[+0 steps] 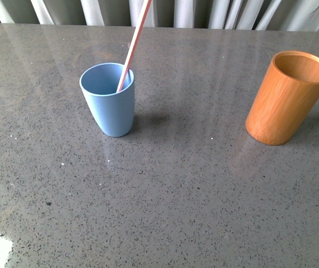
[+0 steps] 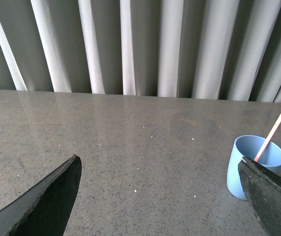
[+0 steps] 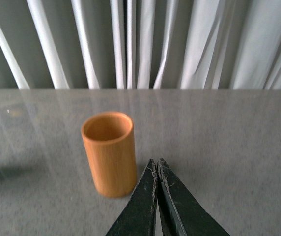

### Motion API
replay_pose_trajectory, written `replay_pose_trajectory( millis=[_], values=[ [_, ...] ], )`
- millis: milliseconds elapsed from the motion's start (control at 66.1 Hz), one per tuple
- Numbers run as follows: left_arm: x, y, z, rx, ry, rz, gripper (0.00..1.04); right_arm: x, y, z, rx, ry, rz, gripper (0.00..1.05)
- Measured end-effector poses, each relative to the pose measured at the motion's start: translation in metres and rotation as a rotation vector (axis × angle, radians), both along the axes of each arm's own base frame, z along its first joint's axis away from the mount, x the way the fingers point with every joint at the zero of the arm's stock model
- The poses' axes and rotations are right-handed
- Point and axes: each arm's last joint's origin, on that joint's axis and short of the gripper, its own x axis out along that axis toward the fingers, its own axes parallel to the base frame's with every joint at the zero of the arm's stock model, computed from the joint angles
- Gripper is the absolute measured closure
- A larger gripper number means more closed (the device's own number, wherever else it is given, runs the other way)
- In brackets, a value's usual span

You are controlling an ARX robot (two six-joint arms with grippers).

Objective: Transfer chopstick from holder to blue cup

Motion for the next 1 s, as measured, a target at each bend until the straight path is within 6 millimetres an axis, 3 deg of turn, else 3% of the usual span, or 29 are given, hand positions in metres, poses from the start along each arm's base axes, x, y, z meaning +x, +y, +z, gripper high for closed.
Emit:
replay_pose_trajectory(
  millis=[454,999],
  values=[
    [0.0,0.0,0.0,0.0,0.0,0.0,0.09,-0.0057,-0.0001,0.001,-0.001,-0.026,-0.004,1.01],
    [0.0,0.0,0.0,0.0,0.0,0.0,0.09,-0.0057,-0.0001,0.0011,0.0,-0.026,-0.004,0.12]
  ],
)
